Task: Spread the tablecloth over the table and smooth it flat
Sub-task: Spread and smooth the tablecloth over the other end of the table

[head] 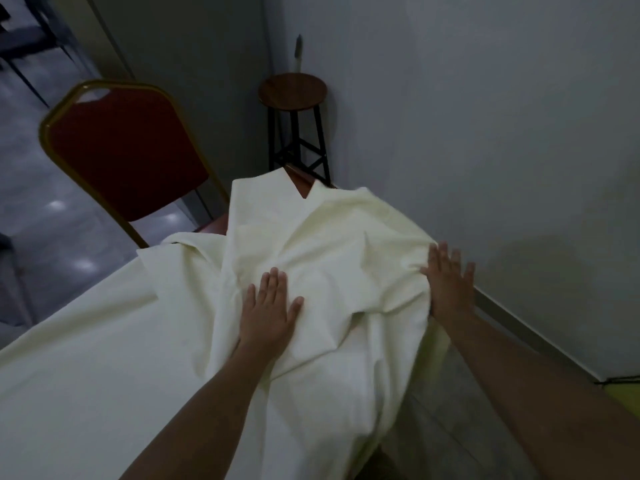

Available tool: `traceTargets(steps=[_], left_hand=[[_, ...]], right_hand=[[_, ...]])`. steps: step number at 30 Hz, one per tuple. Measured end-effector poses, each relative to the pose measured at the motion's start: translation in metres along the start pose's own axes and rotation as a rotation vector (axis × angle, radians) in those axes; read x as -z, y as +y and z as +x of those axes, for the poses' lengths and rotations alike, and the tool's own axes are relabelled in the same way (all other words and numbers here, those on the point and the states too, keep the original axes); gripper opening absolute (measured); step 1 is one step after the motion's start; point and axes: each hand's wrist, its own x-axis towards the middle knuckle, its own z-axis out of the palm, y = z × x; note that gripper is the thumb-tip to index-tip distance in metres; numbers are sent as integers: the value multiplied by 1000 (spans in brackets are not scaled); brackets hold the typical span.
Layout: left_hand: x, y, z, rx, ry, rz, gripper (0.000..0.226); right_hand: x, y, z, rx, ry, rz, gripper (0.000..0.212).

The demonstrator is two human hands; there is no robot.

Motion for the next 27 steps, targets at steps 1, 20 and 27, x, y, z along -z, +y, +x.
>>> traceTargets(steps=[1, 20, 27], left_hand=[[0, -2, 7, 7, 3, 11, 86], [31, 12, 156, 3, -8, 59, 66], [45, 17, 202, -73, 3, 214, 67]], right_hand=[[4, 9, 7, 0, 0, 11, 54], [13, -74, 54, 273, 50, 261, 52], [16, -104, 85, 211, 31, 254, 59]])
